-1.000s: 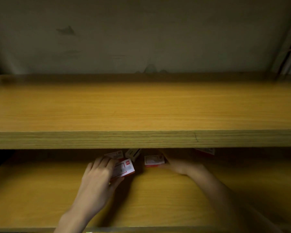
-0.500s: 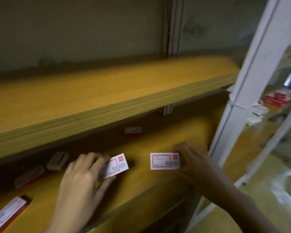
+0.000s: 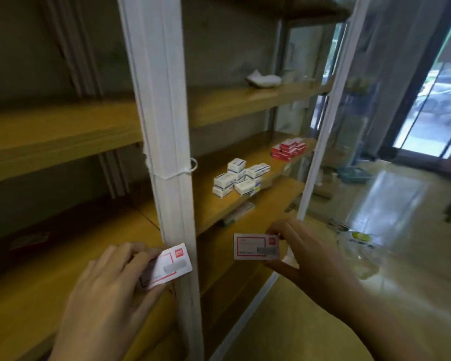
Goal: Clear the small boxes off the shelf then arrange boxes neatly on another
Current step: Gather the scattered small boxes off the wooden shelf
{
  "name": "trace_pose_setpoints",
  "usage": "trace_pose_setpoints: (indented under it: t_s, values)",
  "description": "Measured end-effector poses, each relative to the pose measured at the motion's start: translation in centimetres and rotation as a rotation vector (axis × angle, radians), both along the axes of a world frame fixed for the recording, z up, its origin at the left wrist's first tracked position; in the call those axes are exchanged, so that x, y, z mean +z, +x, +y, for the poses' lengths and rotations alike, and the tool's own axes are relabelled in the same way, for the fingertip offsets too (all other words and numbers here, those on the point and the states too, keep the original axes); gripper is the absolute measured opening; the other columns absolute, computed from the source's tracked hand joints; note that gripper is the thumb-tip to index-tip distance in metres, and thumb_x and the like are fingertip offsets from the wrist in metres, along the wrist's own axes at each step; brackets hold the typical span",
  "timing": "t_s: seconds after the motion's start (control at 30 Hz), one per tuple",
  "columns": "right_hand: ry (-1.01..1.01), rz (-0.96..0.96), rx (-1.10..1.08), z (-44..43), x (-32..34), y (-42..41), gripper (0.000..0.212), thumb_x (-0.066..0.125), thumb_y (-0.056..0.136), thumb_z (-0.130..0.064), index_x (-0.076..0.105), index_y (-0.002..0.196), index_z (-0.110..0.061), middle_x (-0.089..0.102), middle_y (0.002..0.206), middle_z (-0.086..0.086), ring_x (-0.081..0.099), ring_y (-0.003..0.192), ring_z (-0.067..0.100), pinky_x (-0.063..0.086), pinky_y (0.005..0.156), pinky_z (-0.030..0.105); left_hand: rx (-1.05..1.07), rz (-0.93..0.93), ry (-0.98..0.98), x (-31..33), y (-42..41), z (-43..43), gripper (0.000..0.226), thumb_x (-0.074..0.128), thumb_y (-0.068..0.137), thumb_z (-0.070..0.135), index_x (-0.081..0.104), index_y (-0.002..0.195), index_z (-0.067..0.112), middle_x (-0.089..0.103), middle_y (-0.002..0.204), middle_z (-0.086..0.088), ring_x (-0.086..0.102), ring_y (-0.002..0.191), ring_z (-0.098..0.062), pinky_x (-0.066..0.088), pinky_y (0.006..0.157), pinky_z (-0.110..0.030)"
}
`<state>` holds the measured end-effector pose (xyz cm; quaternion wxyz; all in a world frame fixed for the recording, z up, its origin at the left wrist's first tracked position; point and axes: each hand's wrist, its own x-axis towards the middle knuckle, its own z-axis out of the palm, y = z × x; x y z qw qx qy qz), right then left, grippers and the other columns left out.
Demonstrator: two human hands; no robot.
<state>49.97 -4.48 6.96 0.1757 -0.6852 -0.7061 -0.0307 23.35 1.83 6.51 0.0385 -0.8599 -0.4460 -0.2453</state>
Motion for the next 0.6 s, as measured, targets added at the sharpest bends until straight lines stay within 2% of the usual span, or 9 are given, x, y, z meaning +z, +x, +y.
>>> trace_pose_setpoints:
  t_s: [0.07,0.13,0.27,0.37,0.5,0.6]
  values:
    - [0.026,-0.036,-0.025,-0.5,-0.6,4.0,0.047,0.044,0.075,-0.055,0.044,0.114,-0.029,0.048,0.115,-0.011,0.046,0.098,0.004,0.046,0.079,0.021,-0.02,0.004,-0.038,-0.4,4.3,-0.4,0.049,0.085,0.054,0.033,0.065,0.097,0.021,0.064,0.086,0.001,0.06,0.074,-0.023,0.036,0.054,-0.021]
    - [0.056,-0.049,-0.056,-0.9,-1.3,7.8,0.048,0.04,0.072,-0.059,0.046,0.11,-0.031,0.051,0.111,-0.011,0.048,0.095,0.004,0.05,0.075,0.025,-0.034,0.008,-0.078,-0.8,8.4,-0.6,0.055,0.088,0.047,0.031,0.066,0.096,0.021,0.064,0.087,0.003,0.061,0.076,-0.021,0.04,0.056,-0.024]
    - [0.066,-0.048,-0.116,-1.8,-1.7,13.9,0.04,0.047,0.072,-0.059,0.044,0.105,-0.037,0.052,0.104,-0.017,0.045,0.085,-0.002,0.049,0.061,0.019,-0.09,0.026,-0.094,-0.8,15.1,0.0,0.056,0.088,0.047,0.031,0.066,0.098,0.019,0.064,0.089,0.002,0.06,0.078,-0.018,0.039,0.058,-0.021]
    - [0.041,-0.02,-0.16,-2.1,-1.6,17.6,0.038,0.052,0.07,-0.057,0.042,0.101,-0.038,0.053,0.098,-0.019,0.051,0.078,-0.001,0.046,0.054,0.014,-0.13,0.032,-0.101,-1.0,19.3,1.4,0.056,0.087,0.05,0.032,0.066,0.1,0.019,0.063,0.09,0.0,0.059,0.078,-0.018,0.042,0.056,-0.021]
    - [0.005,0.008,-0.204,-1.2,-2.0,22.2,0.041,0.057,0.066,-0.056,0.042,0.1,-0.039,0.054,0.098,-0.02,0.046,0.078,-0.005,0.028,0.053,0.001,-0.192,0.025,-0.111,-1.1,24.6,4.2,0.053,0.084,0.057,0.031,0.064,0.105,0.019,0.062,0.094,0.0,0.057,0.084,-0.017,0.043,0.06,-0.022]
    - [0.005,0.009,-0.23,0.6,-2.2,25.6,0.041,0.057,0.066,-0.057,0.043,0.1,-0.038,0.056,0.097,-0.02,0.052,0.077,-0.003,0.035,0.055,0.003,-0.215,0.011,-0.104,-1.4,28.4,7.2,0.053,0.079,0.065,0.034,0.06,0.113,0.024,0.059,0.104,0.002,0.052,0.095,-0.014,0.042,0.068,-0.022]
